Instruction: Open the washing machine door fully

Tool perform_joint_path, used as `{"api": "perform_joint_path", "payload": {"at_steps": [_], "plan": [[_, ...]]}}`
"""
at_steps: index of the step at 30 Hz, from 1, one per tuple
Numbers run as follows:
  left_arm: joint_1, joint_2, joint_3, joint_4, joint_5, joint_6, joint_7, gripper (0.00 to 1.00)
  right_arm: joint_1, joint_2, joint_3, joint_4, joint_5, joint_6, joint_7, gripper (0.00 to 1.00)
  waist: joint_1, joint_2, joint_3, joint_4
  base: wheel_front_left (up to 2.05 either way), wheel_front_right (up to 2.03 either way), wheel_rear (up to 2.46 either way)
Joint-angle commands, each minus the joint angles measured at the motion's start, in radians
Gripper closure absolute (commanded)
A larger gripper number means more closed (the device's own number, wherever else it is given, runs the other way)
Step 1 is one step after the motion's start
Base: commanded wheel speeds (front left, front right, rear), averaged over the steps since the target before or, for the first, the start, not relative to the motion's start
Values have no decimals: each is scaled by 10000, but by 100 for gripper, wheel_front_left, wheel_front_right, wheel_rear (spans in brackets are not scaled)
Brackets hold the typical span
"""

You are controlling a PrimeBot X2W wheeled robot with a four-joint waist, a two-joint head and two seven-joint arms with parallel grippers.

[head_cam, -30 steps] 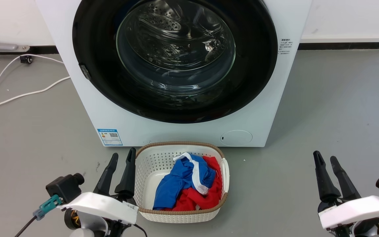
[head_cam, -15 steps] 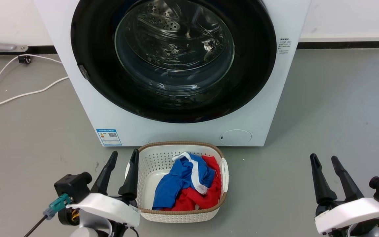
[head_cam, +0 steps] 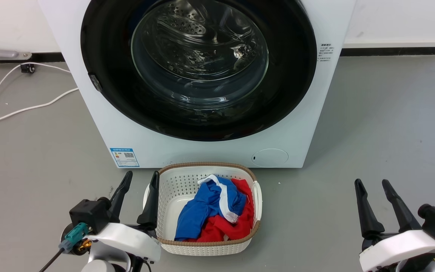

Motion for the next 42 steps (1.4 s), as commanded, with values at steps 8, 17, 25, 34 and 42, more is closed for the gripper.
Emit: {"api": "perform_joint_path", "payload": {"at_steps": [8,17,25,34,42], "plan": [[-112,-10,62,73,866,11,-249,0,99,67,-77,-261,-936,19,-60,0,0,0,-35,-13,0,0,0],[-140,-54,116,177,1635,60,-423,0,143,117,-78,-393,-1576,20,-172,0,0,0,-59,13,0,0,0],[-115,-103,226,219,2201,103,-564,0,194,149,-70,-457,-2116,12,-296,0,0,0,-65,25,0,0,0],[-85,-185,309,404,2499,40,-725,0,272,176,-57,-486,-2559,11,-464,0,0,0,-90,51,0,0,0],[-148,-205,335,527,2499,-6,-780,0,168,181,-102,-326,-2336,11,-543,0,0,0,-96,82,0,0,0]]}}
